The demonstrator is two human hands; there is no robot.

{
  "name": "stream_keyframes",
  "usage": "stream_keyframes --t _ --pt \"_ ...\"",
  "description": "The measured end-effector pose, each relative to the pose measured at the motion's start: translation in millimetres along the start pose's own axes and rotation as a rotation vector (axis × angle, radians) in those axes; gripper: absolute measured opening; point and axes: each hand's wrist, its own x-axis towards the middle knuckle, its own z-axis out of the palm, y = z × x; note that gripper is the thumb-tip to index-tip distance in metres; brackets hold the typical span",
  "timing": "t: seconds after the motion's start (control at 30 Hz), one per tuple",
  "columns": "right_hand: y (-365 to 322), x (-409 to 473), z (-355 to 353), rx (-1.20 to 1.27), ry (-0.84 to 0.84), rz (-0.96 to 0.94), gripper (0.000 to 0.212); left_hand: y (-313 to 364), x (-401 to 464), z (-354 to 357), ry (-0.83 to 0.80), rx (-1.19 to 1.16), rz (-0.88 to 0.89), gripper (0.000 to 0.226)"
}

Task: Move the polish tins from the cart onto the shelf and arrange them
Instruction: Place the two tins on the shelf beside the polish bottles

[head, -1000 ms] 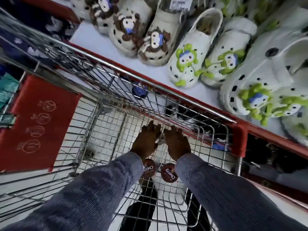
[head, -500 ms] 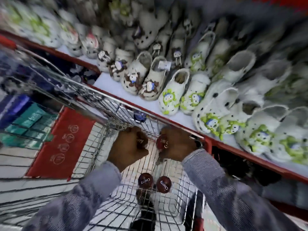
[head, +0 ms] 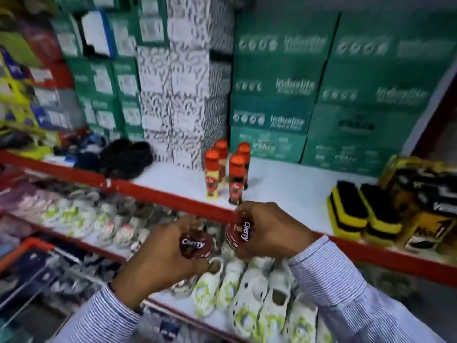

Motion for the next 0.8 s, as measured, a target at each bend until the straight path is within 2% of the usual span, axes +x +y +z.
stream_keyframes --t 0.17,0.3,0.47,0.8 --pt "33 2 -64 -0.032 0.124 0.11 0.088 65 52 -1 0.015 0.025 0.142 0.068" --pt "75 21 -92 -0.023 0.178 0.259 0.092 105 104 21 0.009 0.047 0.241 0.078" --pt "121 47 -91 -0.031 0.185 0.373 0.089 132 169 58 -0.073 0.164 0.238 0.075" --pt "163 93 -67 -0.065 0.115 0.485 0.076 125 244 103 -0.192 0.24 0.125 0.068"
